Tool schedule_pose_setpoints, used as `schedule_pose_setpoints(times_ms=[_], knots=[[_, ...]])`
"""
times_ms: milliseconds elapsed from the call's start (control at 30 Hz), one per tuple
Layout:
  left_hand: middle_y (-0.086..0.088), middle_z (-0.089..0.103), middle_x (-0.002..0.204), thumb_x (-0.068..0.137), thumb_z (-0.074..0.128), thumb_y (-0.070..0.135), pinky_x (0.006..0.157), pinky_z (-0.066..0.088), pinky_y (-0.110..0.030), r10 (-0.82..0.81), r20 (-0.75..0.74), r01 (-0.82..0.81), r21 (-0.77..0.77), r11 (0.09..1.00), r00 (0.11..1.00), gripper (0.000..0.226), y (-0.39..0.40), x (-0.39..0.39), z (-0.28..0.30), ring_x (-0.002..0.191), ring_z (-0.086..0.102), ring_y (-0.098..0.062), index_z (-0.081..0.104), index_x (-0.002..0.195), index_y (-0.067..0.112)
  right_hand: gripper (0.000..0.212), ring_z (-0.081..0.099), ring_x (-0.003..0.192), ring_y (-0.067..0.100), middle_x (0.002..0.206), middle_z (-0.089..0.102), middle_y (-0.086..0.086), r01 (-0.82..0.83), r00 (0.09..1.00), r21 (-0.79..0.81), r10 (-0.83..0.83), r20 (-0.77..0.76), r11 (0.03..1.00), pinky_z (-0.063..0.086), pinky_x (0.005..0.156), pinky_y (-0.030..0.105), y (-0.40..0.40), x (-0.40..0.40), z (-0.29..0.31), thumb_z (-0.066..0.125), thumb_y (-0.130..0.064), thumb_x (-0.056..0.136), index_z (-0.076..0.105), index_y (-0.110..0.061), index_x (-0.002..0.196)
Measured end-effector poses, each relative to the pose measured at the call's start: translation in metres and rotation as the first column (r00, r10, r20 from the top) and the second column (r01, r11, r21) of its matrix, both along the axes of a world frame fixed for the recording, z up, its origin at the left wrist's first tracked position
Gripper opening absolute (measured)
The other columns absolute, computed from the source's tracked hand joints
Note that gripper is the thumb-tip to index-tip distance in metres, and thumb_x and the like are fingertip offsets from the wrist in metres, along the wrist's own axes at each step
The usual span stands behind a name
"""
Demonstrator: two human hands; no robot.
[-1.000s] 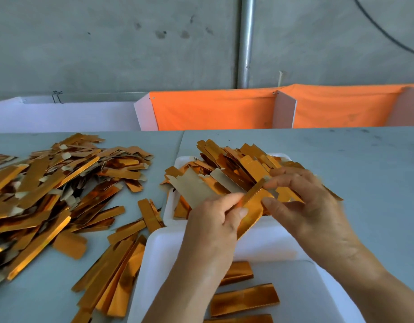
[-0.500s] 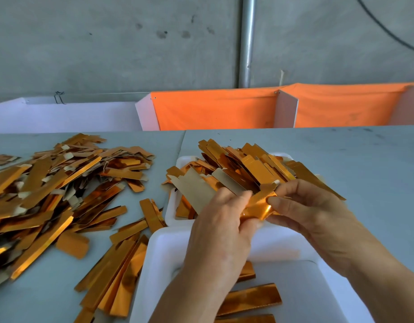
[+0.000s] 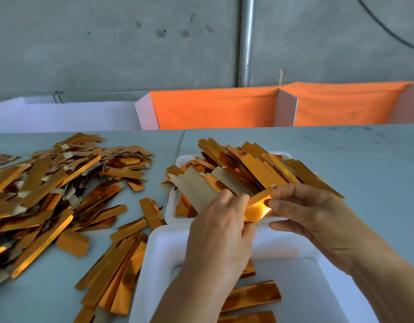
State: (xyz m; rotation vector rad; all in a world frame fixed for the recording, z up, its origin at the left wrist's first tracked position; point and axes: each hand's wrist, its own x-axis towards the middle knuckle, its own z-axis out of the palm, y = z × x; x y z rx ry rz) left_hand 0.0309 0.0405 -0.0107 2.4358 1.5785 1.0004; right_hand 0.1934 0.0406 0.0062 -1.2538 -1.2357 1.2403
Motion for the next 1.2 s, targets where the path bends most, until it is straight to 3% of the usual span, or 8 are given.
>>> schedule_pose_setpoints(times_ms=[133,333,467,600,700,833,1067,1200], knots=[[0.017,0.044,0.11,0.092,0.053,0.043,0.057,0.023,-0.003,-0.007,-0.024,0.006,-0.044,0.999,1.0,0.046,0.0,0.004,-0.001,0.088,0.035,0.0,0.039,0.135,0.032,0.018,0.072,0.083,0.023,0.086,0.074,0.012,0.025,0.999,-0.036,-0.024,0.034,0.999,0.059,0.074,0.032,0.002,0.0,-0.001,0.068,-0.016,0.069,0.07,-0.004,0.082],[0.017,0.052,0.103,0.094,0.051,0.041,0.067,0.032,-0.006,-0.033,0.015,0.033,-0.039,0.999,0.999,0.037,-0.001,0.002,0.002,0.087,0.046,-0.003,0.045,0.129,0.033,0.016,0.071,0.091,0.019,0.094,0.073,0.01,-0.129,0.986,-0.043,0.123,-0.115,0.991,0.056,0.069,0.024,0.001,-0.002,-0.003,0.063,-0.018,0.076,0.073,-0.006,0.083],[0.015,0.058,0.098,0.094,0.05,0.039,0.073,0.044,-0.013,-0.035,0.023,0.037,-0.063,0.997,0.999,0.027,-0.001,-0.002,0.006,0.088,0.055,-0.006,0.051,0.121,0.033,0.025,0.069,0.092,0.019,0.091,0.072,0.006,-0.134,0.986,0.025,0.136,-0.097,0.991,0.056,0.071,0.025,0.002,-0.006,-0.007,0.062,-0.021,0.078,0.07,-0.002,0.091],[0.013,0.063,0.102,0.095,0.052,0.034,0.079,0.048,-0.018,-0.049,0.073,0.058,-0.134,0.989,0.996,0.03,0.0,-0.002,0.01,0.095,0.059,-0.008,0.053,0.124,0.031,0.027,0.069,0.086,0.019,0.087,0.071,0.011,-0.046,0.999,0.125,0.042,0.031,0.991,0.057,0.068,0.023,0.003,-0.012,-0.008,0.062,-0.027,0.074,0.068,-0.004,0.087],[0.011,0.063,0.106,0.097,0.046,0.033,0.083,0.049,-0.02,-0.092,0.11,0.111,-0.182,0.977,0.99,0.037,-0.002,-0.002,0.014,0.095,0.061,-0.006,0.048,0.134,0.03,0.018,0.068,0.074,0.011,0.076,0.07,0.001,0.004,0.997,0.207,-0.019,0.071,0.978,0.054,0.061,0.019,0.003,-0.013,-0.007,0.062,-0.026,0.072,0.067,-0.01,0.079],[0.005,0.061,0.118,0.097,0.048,0.027,0.093,0.047,-0.027,-0.096,0.033,0.101,-0.177,0.979,0.995,0.047,0.001,-0.002,0.014,0.109,0.056,-0.012,0.037,0.143,0.03,0.012,0.063,0.064,0.008,0.07,0.066,0.0,-0.042,0.999,0.172,0.046,-0.019,0.984,0.05,0.056,0.018,0.005,-0.007,-0.007,0.064,-0.027,0.072,0.071,-0.018,0.072],[0.016,0.056,0.099,0.094,0.043,0.048,0.073,0.045,-0.018,-0.168,0.111,0.178,-0.089,0.98,0.979,0.04,-0.003,-0.002,0.011,0.091,0.053,-0.004,0.048,0.129,0.031,0.016,0.059,0.06,0.01,0.067,0.064,0.006,-0.129,0.976,0.125,0.149,-0.159,0.984,0.05,0.055,0.017,0.006,-0.001,-0.006,0.062,-0.025,0.077,0.074,-0.014,0.078],[0.016,0.049,0.083,0.092,0.045,0.049,0.062,0.033,-0.011,-0.127,0.082,0.132,-0.059,0.989,0.988,0.03,0.001,-0.002,0.004,0.078,0.05,-0.006,0.054,0.114,0.029,0.015,0.062,0.061,0.01,0.068,0.066,0.006,-0.146,0.973,0.104,0.162,-0.163,0.984,0.052,0.057,0.017,0.007,-0.001,-0.008,0.062,-0.024,0.077,0.074,-0.014,0.079]])
